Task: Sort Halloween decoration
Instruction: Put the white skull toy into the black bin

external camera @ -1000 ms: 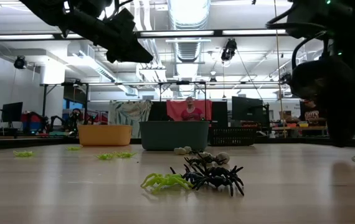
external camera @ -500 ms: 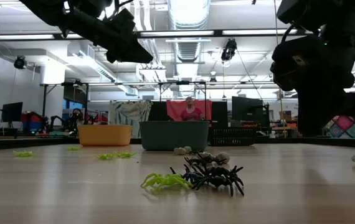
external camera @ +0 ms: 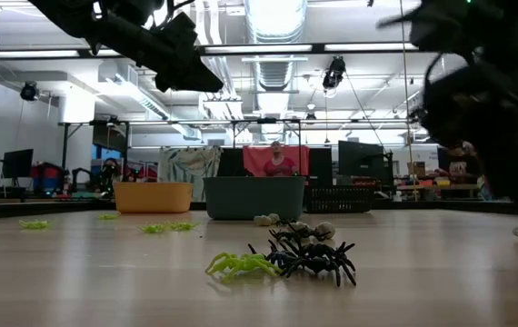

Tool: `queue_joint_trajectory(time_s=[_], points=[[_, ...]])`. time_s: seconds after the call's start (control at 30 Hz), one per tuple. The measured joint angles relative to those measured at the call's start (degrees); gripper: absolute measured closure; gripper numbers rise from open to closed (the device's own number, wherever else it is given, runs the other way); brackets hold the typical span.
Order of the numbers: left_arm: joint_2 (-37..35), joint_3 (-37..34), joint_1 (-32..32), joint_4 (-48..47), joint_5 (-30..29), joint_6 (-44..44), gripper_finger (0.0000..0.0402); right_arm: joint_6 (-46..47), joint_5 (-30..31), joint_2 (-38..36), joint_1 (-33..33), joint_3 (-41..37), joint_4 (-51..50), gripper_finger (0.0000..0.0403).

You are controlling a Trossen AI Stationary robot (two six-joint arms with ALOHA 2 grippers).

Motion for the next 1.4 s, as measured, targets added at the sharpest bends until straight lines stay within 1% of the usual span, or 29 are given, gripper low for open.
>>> queue_joint_trajectory(time_s=[0.1,0.17,0.37,0.57,0.8,1.0,1.2,1.4], points=[[0.00,0.00,0.01,-0.04,0.00,-0.01,0.0286,1.95,-2.07,-0.02,0.00,0.01,-8.54,0.0251],[0.00,-0.01,0.00,-0.04,0.00,0.00,0.0286,2.48,-2.72,-0.32,0.00,0.02,-12.43,0.0254],[0.00,-0.02,0.00,0.11,0.00,-0.02,0.0286,2.48,-2.96,-1.38,0.00,0.02,-16.93,0.0259],[0.00,-0.01,0.00,0.22,0.00,-0.02,0.0286,4.05,-4.90,-1.25,0.14,0.02,-27.60,0.0259],[-0.01,-0.02,0.02,0.26,0.00,-0.01,0.0286,5.25,-4.47,-1.23,0.46,-0.02,-26.18,0.0263],[-0.01,-0.02,0.02,0.28,0.00,-0.02,0.0286,9.11,-4.41,-0.51,3.38,-0.02,-23.57,0.0264],[0.00,-0.02,0.02,0.40,0.00,-0.02,0.0286,12.78,-2.75,0.77,5.82,-0.03,-22.59,0.0266],[-0.02,0.00,0.02,0.38,0.00,-0.02,0.0286,13.19,-1.22,2.39,6.02,-0.04,-22.32,0.0266]])
